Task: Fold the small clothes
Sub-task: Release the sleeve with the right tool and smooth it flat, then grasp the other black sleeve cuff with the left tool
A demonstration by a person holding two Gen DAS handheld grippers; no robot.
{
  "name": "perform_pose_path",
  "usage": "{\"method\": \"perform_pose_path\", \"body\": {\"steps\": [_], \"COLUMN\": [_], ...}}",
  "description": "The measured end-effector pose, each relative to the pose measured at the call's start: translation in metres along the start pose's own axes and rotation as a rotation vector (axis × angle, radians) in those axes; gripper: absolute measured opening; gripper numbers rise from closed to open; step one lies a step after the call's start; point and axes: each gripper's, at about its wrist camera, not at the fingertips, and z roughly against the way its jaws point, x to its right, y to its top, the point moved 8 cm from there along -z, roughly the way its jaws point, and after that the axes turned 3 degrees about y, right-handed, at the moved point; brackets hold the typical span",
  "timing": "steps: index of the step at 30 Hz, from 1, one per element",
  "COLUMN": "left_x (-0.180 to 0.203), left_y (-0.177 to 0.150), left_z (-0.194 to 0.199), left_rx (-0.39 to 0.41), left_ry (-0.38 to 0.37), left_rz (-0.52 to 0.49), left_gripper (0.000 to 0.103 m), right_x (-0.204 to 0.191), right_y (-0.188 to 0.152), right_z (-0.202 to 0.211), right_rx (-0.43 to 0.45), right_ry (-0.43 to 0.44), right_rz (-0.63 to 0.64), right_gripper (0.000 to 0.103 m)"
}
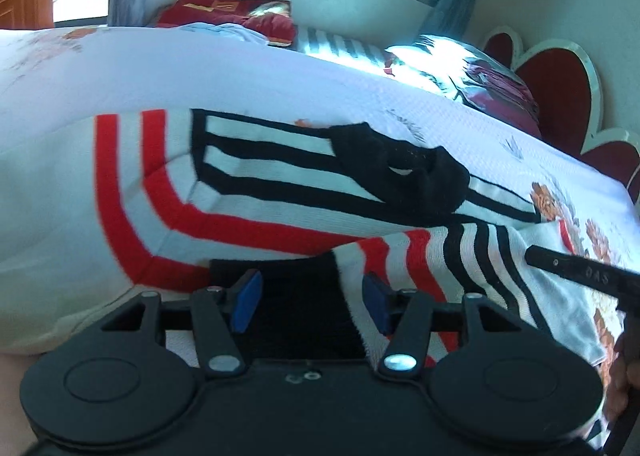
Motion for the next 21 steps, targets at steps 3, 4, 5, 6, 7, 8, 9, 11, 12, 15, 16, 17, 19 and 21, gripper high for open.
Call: {"method": "perform_pose_path", "body": {"steps": [3,4,5,6,7,8,9,11,12,15,16,17,19,21], "left_x": [-0.007,-0.01,-0.014,-0.019,-0.024,-0.028,-0.033,-0.042,-0.045,-0.05,-0.051,-0.052,-0.054,-0.059], "left_y": [0.0,-0.001,-0.001,-0.002,-0.003,-0.004,-0.005,-0.006,-0.007,-0.008,-0.009,-0.009,-0.011,-0.013], "left_z": [0.015,0.019,0.023,0.026,0.028,0.031,0.033,0.038,0.04,0.041,0.042,0.043,0.046,0.051], "left_rx": [0.017,0.019,0.021,0.021,0.021,0.021,0.02,0.023,0.027,0.026,0.026,0.027,0.031,0.031], "left_ry": [0.012,0.015,0.022,0.035,0.046,0.053,0.062,0.073,0.081,0.088,0.089,0.089,0.089,0.093], "left_rz": [0.006,0.007,0.009,0.013,0.017,0.022,0.027,0.035,0.041,0.054,0.055,0.055,0.055,0.064], "left_gripper": [0.058,0.058,0.059,0.059,0.059,0.06,0.06,0.061,0.062,0.063,0.063,0.063,0.063,0.064], "right_x": [-0.032,-0.038,-0.045,-0.048,-0.05,-0.051,-0.053,-0.056,-0.06,-0.072,-0.074,-0.077,-0.078,-0.078], "right_y": [-0.01,-0.015,-0.021,-0.027,-0.034,-0.036,-0.036,-0.034,-0.032,-0.045,-0.049,-0.05,-0.049,-0.048], "right_z": [0.006,0.005,0.002,-0.003,-0.008,-0.008,-0.008,-0.003,0.001,-0.006,-0.006,-0.005,-0.005,-0.004], "right_rx": [-0.011,-0.02,-0.036,-0.06,-0.084,-0.067,-0.069,-0.067,-0.052,-0.097,-0.086,-0.082,-0.089,-0.094], "right_ry": [0.05,0.058,0.061,0.055,0.041,0.033,0.025,0.039,0.06,0.048,0.037,0.027,0.017,0.012], "right_rz": [0.048,0.054,0.057,0.064,0.077,0.093,0.099,0.073,0.065,0.105,0.136,0.161,0.163,0.153], "right_gripper": [0.022,0.022,0.022,0.022,0.022,0.022,0.022,0.022,0.022,0.022,0.023,0.023,0.023,0.023]}}
